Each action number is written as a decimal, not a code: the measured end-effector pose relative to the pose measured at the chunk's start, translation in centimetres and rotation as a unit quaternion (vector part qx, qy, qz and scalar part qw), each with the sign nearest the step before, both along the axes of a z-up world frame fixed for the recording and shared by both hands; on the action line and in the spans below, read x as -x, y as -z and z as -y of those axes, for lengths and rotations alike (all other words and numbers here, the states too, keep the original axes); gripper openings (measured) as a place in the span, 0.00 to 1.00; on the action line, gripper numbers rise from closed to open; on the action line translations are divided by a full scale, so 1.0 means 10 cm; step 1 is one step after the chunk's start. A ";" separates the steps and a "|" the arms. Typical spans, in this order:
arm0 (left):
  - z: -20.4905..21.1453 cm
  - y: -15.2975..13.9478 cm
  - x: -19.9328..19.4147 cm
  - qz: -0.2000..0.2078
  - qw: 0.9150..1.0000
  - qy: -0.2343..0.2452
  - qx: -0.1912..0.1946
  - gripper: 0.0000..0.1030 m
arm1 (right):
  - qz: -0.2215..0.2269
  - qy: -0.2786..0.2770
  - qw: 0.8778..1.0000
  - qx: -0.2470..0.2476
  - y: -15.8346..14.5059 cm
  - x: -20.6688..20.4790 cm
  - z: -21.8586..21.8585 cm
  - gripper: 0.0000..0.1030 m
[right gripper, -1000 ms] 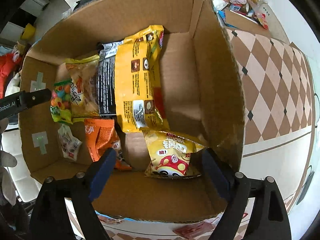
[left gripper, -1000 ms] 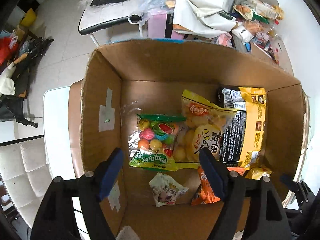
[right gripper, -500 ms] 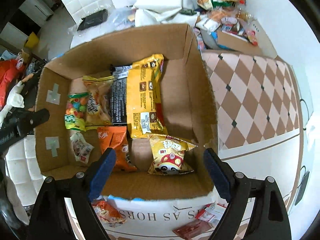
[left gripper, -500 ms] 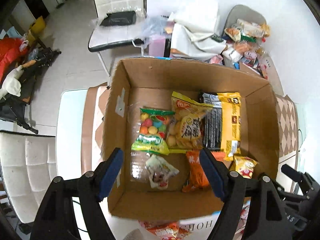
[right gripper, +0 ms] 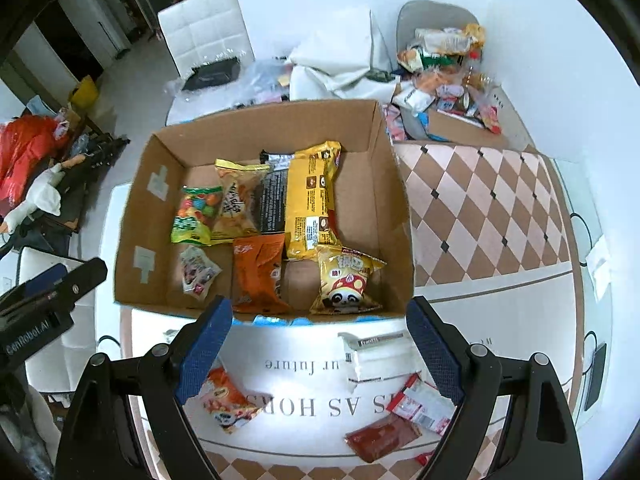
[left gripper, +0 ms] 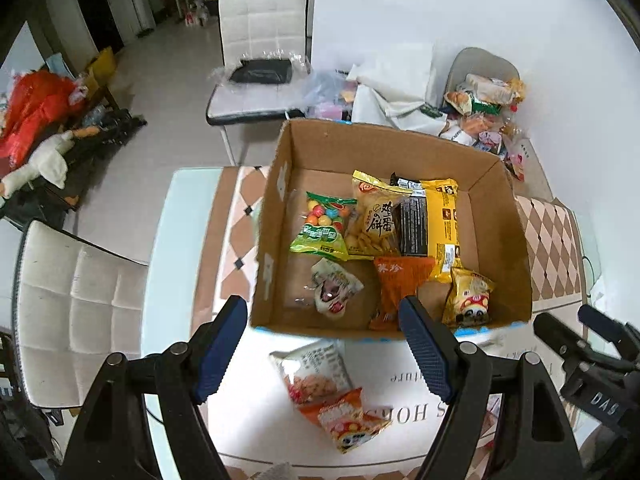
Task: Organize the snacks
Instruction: 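Open both tools to drop the bags into the box and lift away, then grasp the dark red packet with the right tool while the left tool grasps the orange Cuicuijiao bag, then carry both packets into the box and open both tools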
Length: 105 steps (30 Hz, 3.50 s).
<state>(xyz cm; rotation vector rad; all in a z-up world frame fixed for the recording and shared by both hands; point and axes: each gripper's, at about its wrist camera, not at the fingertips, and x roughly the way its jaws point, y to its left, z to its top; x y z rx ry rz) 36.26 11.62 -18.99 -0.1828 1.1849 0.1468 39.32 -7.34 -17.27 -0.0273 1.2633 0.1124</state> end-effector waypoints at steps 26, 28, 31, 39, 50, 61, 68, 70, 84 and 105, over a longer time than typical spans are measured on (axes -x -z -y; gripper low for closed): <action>0.43 0.26 0.97 -0.065 0.998 0.008 0.024 0.75 | -0.033 0.036 0.998 -0.047 0.02 1.12 0.42 0.88; 0.41 0.47 0.99 -0.090 0.995 -0.006 0.037 0.75 | -0.065 0.060 0.995 -0.053 0.26 1.18 0.58 0.88; 0.41 0.80 0.97 -0.131 0.990 -0.019 0.048 0.75 | -0.113 0.101 0.987 -0.057 0.66 1.29 0.87 0.88; 0.39 1.65 0.88 -0.240 0.958 -0.076 0.135 0.75 | -0.229 0.191 0.951 -0.086 1.64 1.40 1.40 0.88; 0.48 2.18 0.57 -0.287 0.942 -0.109 0.134 0.75 | -0.268 0.267 0.921 -0.092 2.24 1.38 1.50 0.82; 0.81 2.25 0.91 -0.280 0.958 -0.027 0.048 0.56 | -0.262 0.204 0.943 -0.024 2.35 1.29 1.15 0.62; 1.01 2.33 1.35 -0.289 0.957 0.017 0.014 0.56 | -0.275 0.042 0.960 0.034 2.40 1.55 0.66 0.62; 1.01 2.35 1.38 -0.286 0.958 0.013 0.017 0.58 | -0.274 0.015 0.960 0.047 2.41 1.65 0.55 0.63; 0.74 2.15 1.27 -0.262 0.965 0.010 0.025 0.41 | -0.246 0.089 0.964 0.035 2.40 1.53 0.70 0.56; 0.66 -0.02 -0.04 -0.069 0.995 0.065 0.004 0.40 | -0.069 -0.008 0.996 -0.051 0.32 0.47 0.40 0.56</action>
